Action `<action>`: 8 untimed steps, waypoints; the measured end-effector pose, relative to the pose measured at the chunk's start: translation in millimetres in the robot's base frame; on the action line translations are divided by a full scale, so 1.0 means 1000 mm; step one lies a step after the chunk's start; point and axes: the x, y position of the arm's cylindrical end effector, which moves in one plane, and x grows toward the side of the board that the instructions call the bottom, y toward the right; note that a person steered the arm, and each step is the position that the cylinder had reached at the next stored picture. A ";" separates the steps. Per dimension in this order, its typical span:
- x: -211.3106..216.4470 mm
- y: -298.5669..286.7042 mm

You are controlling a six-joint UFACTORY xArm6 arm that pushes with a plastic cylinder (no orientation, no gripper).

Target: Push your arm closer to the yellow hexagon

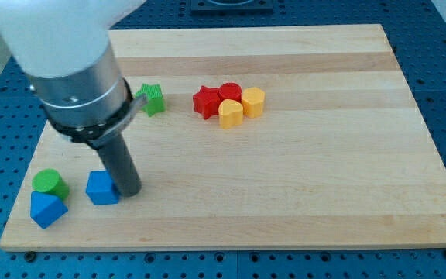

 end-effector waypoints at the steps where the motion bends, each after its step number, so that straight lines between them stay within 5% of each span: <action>1: 0.000 -0.016; 3: 0.005 -0.032; 4: 0.006 0.037; 5: 0.006 0.197; 6: -0.035 0.299; 7: -0.137 0.329; 8: -0.167 0.292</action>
